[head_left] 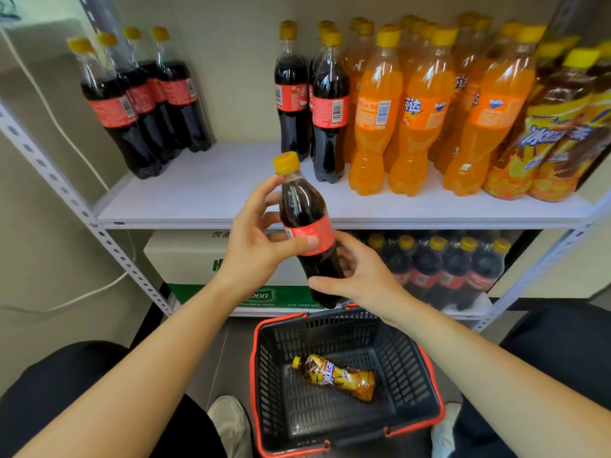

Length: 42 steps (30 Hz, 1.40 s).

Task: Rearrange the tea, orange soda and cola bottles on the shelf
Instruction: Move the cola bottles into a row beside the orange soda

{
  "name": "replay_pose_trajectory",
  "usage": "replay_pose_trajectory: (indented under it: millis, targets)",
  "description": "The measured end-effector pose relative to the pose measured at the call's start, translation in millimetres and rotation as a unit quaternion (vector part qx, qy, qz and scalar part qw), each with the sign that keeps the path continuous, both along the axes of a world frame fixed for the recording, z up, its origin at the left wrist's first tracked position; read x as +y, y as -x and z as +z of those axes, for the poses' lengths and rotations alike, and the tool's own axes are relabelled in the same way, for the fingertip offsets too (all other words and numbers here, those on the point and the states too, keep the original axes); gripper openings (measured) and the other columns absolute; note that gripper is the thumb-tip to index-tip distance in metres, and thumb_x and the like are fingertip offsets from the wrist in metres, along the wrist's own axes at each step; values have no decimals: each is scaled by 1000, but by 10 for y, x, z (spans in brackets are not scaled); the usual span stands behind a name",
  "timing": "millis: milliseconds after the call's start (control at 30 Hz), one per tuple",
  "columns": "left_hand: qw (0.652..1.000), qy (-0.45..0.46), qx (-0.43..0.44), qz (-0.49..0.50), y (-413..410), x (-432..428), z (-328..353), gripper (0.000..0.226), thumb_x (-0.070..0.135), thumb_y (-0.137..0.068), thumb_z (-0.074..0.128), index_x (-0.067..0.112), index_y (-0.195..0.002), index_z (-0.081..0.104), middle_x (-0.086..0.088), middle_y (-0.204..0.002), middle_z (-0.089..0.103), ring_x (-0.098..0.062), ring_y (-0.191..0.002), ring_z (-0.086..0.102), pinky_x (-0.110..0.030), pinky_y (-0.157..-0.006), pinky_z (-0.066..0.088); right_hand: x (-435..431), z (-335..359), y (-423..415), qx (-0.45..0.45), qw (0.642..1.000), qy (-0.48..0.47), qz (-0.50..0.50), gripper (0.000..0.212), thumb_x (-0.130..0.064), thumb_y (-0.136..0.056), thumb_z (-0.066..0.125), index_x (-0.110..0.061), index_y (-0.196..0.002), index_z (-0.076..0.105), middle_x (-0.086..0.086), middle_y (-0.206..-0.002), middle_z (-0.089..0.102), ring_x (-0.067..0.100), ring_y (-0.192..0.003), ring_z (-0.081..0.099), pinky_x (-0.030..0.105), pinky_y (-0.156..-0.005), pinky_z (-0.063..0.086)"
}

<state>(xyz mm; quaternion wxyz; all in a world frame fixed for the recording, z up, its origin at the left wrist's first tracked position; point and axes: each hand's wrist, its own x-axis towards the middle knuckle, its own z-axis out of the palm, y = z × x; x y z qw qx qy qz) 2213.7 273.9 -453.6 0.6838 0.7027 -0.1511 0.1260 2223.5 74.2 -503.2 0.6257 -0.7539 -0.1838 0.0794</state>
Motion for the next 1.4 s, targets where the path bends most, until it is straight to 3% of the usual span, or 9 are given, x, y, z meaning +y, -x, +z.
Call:
replay_pose_trajectory:
  millis: [200,333,467,667,900,967,1067,1233,1400]
  targets:
    - [998,-42,11,-35,62,-74,-1,72,14,-82,79,33,-144,48,7,-123,69,-13,-111,67,-26,-83,57,-38,-87,-22,-60,998,6,-30,75,-17,-72,92,-31,-136,55,-6,-117,73,9,-108,71,33,-94,58]
    - [999,-30,-24,-30,45,-11,115,53,10,-91,71,20,-141,55,-5,-119,73,-24,-116,67,-30,-95,54,-72,-140,-37,-72,996,51,-30,76,-18,-70,92,-41,-132,54,-8,-115,71,7,-105,69,25,-89,56]
    - [997,-39,-47,-42,77,27,167,41,5,-89,75,16,-127,66,-14,-109,74,-35,-108,70,-37,-91,58,-78,-160,-46,-103,990,87,-29,78,-20,-70,92,-35,-135,52,-10,-115,69,5,-108,66,23,-91,56]
    - [992,-87,-66,-59,155,103,211,24,20,-81,80,16,-104,74,-6,-103,77,-28,-100,72,-27,-79,56,-109,-170,-63,-153,978,135,-47,79,-20,-68,91,-46,-130,49,-21,-120,64,4,-116,62,40,-101,55]
    - [996,-60,-9,-65,145,176,259,7,25,-83,76,18,-84,77,-14,-88,76,-28,-78,71,-35,-73,58,-119,-174,-70,-180,969,161,-54,80,-23,-70,92,-47,-134,48,-20,-127,62,4,-121,59,40,-105,52]
    - [997,-43,1,-70,126,198,270,7,23,-87,73,19,-84,77,-10,-88,77,-21,-81,72,-30,-77,57,-118,-165,-66,-179,971,154,-46,80,-22,-71,91,-44,-135,49,-19,-128,62,5,-123,59,41,-106,51]
    - [997,-9,19,-77,91,221,255,11,15,-93,67,15,-92,78,-11,-98,77,-24,-91,71,-34,-83,57,-114,-141,-58,-166,977,126,-33,79,-18,-71,91,-40,-136,52,-16,-129,64,7,-124,60,41,-107,50]
    - [996,49,1,-77,79,244,257,22,23,-90,69,23,-108,79,-10,-118,75,-27,-111,69,-31,-88,57,-97,-114,-28,-143,986,76,-39,78,-14,-71,92,-32,-137,56,-16,-120,68,0,-114,64,15,-94,50]
    - [996,54,-47,-56,73,228,235,31,13,-84,76,27,-112,78,-4,-115,77,-24,-108,72,-33,-91,57,-82,-65,-7,-125,990,42,-42,77,-18,-71,93,-26,-138,56,-11,-122,69,4,-113,65,15,-90,51]
